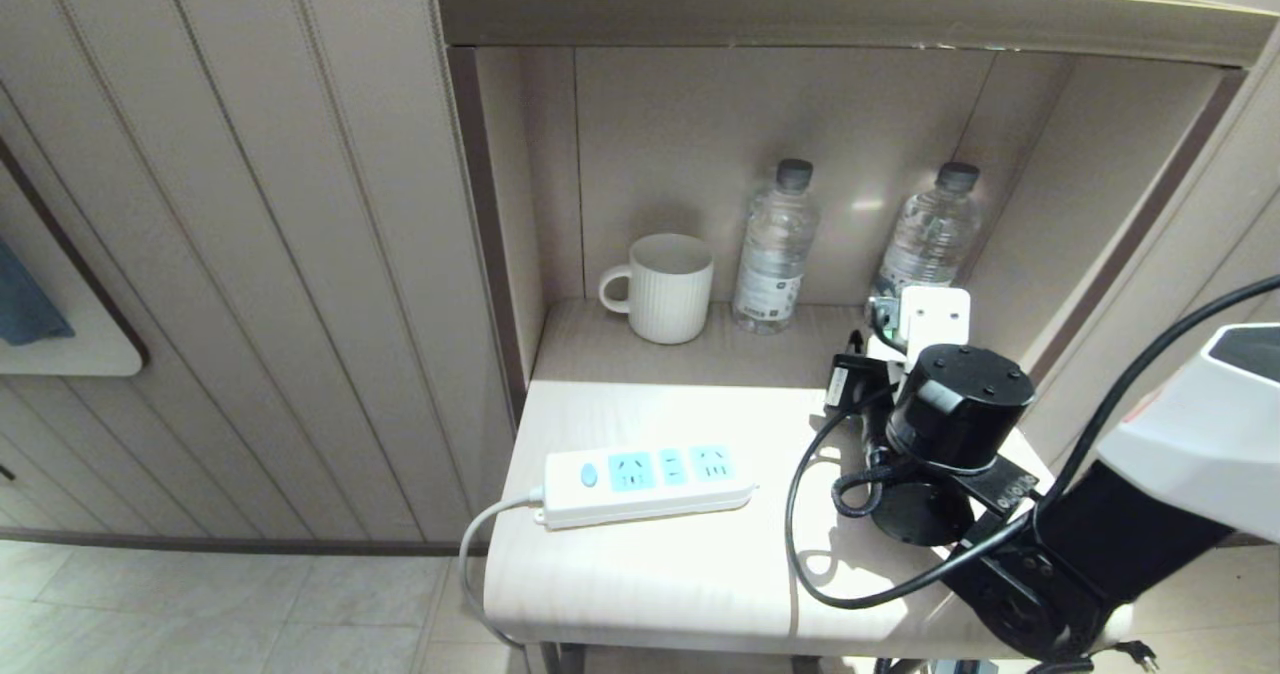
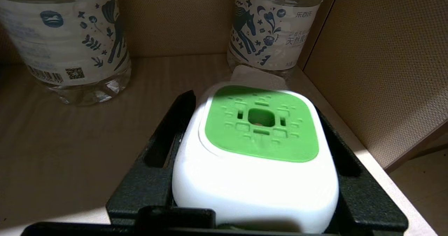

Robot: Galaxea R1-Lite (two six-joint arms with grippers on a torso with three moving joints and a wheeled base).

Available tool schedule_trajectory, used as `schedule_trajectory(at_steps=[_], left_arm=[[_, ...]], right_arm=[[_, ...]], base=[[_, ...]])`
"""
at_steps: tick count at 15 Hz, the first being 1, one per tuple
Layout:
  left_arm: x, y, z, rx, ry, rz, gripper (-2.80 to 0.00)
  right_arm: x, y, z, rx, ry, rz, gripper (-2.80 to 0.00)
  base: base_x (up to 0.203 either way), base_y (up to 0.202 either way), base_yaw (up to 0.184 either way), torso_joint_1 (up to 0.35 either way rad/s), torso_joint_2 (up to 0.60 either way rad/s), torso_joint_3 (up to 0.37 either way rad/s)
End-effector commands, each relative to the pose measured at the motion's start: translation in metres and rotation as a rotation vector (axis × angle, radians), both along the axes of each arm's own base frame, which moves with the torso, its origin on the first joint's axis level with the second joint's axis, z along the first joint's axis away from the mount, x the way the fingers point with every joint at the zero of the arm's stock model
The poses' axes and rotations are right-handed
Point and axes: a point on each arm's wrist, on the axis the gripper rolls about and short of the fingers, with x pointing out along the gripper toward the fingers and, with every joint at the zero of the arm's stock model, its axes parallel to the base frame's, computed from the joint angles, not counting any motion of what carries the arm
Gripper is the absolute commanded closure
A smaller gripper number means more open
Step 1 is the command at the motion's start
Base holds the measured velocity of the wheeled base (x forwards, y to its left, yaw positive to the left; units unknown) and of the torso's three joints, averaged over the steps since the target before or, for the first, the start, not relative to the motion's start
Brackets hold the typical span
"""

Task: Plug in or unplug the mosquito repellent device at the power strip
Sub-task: Pick up the mosquito repellent liquid, then insert the plug into the socket

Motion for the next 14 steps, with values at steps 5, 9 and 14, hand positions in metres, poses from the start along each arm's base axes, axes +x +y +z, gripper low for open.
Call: schedule_trajectory(at_steps=[5, 9, 14], left_arm=[[0.000, 0.000, 0.000, -0.001, -0.001, 0.001, 0.00], [0.000, 0.000, 0.000, -0.001, 0.000, 0.001, 0.00], [0.000, 0.000, 0.000, -0.001, 0.000, 0.000, 0.00]], right_arm=[[0.003, -0.004, 0.003, 0.008, -0.016, -0.012, 0.00], [-0.014, -0.005, 0.025, 0.019, -0.043, 0.003, 0.00], [-0.067, -0.007, 0.063, -0.003, 0.002, 0.072, 0.00]], base=[[0.000, 0.000, 0.000, 0.000, 0.00, 0.000], [0.000, 0.000, 0.000, 0.000, 0.00, 0.000], [0.000, 0.000, 0.000, 0.000, 0.00, 0.000]])
